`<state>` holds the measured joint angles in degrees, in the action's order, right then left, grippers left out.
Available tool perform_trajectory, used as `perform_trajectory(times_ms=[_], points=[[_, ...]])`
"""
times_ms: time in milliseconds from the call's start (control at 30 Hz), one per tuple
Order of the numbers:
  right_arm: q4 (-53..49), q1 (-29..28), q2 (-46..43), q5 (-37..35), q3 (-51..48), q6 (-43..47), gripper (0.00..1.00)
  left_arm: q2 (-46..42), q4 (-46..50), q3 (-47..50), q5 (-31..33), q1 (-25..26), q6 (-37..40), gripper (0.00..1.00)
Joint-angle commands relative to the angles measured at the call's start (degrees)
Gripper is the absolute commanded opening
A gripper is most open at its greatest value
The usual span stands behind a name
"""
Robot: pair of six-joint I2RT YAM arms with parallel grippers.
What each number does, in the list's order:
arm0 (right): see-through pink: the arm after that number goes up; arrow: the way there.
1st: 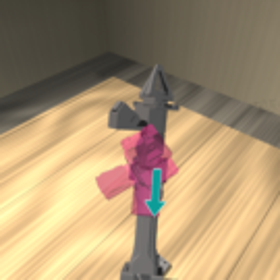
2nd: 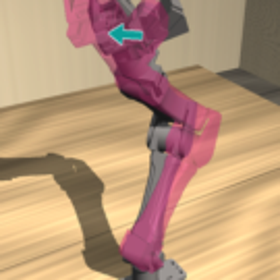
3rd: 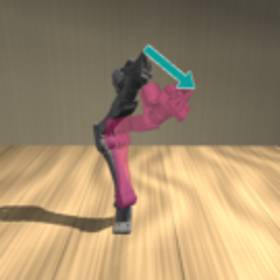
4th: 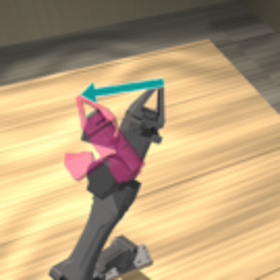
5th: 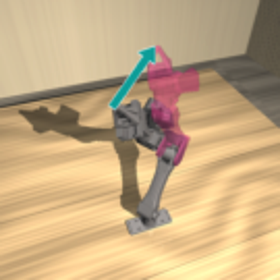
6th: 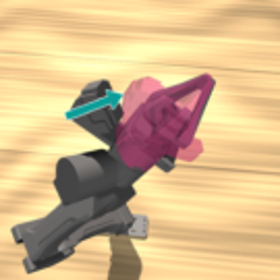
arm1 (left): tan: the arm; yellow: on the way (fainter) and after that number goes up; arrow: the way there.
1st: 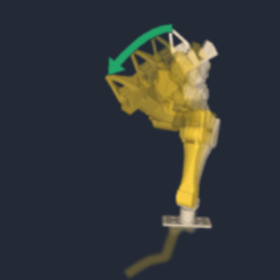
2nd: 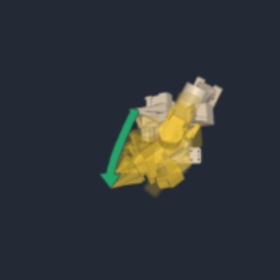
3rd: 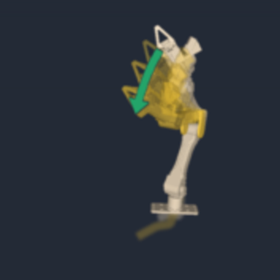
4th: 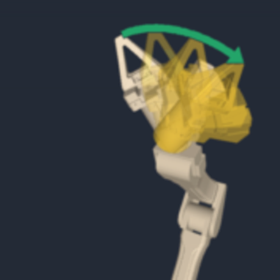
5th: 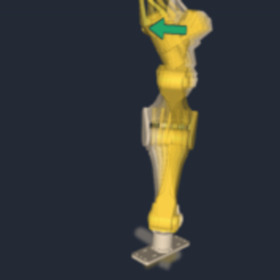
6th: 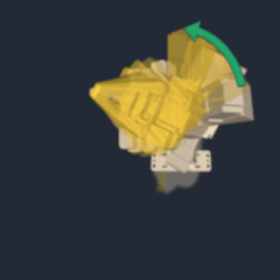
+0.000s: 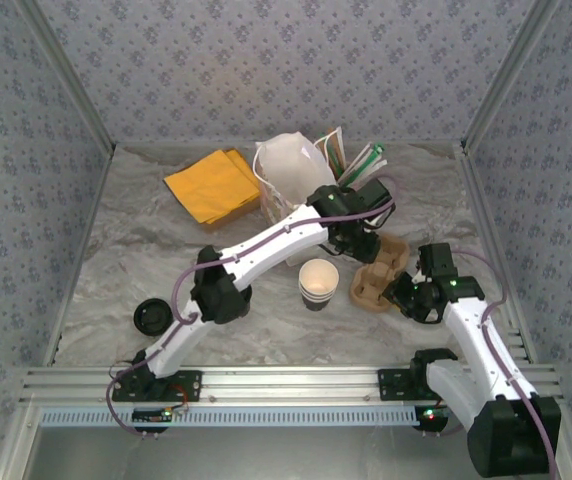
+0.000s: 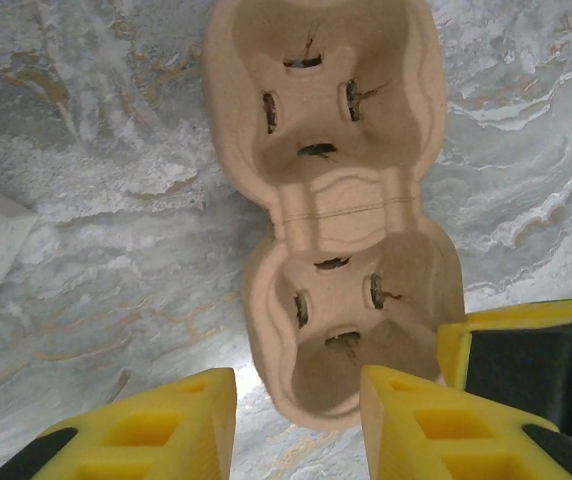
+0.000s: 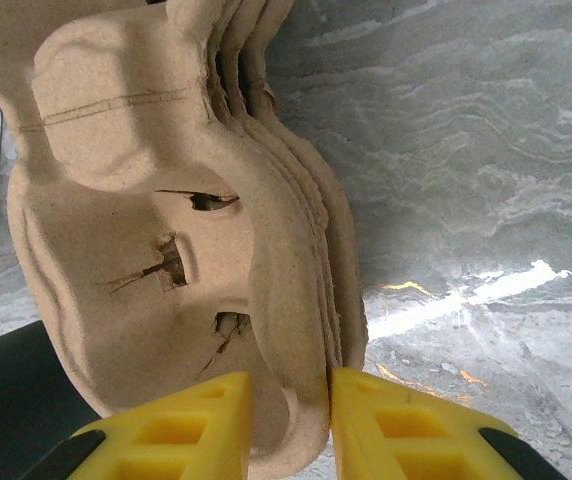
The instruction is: Pack the takeout coffee
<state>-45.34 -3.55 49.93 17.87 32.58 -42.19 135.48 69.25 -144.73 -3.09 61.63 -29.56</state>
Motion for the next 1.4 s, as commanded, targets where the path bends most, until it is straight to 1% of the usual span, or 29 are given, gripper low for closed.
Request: perform_trajectory(times_ms=[0, 200, 267, 400, 667, 933, 1100, 1367], points=[[0.6, 0.5, -0.2, 1.5, -0.6, 1.2, 0.27, 1.7, 2.0, -3.8, -1.5, 0.4, 1.1, 0.38], [3.2, 1.2, -1.6, 3.7, -1.5, 0.8, 0.26, 2.4, 1.5, -3.6, -2.4, 0.4, 1.3, 0.39], [3.8, 1.5, -1.7, 4.2, -1.8, 0.8, 0.24, 2.8, 1.3, -3.6, -2.8, 0.4, 1.4, 0.39], [4.0, 2.2, -1.7, 4.8, -2.1, 1.0, 0.25, 3.9, 0.7, -3.7, -3.6, 0.3, 1.5, 0.39], [3.2, 2.4, -1.8, 4.8, -2.4, 1.6, 0.26, 6.8, -0.2, -4.8, -3.1, 0.3, 1.9, 0.39], [2.7, 2.5, -1.8, 4.7, -2.4, 1.9, 0.27, 9.0, -0.1, -5.0, -1.4, 0.2, 2.2, 0.44], [2.9, 2.5, -1.9, 4.8, -2.6, 2.0, 0.27, 9.7, -0.3, -5.0, -1.0, 0.0, 2.2, 0.50], [3.0, 2.4, -1.9, 4.9, -2.7, 2.1, 0.27, 11.4, -0.4, -5.1, -2.2, -0.1, 2.2, 0.51]])
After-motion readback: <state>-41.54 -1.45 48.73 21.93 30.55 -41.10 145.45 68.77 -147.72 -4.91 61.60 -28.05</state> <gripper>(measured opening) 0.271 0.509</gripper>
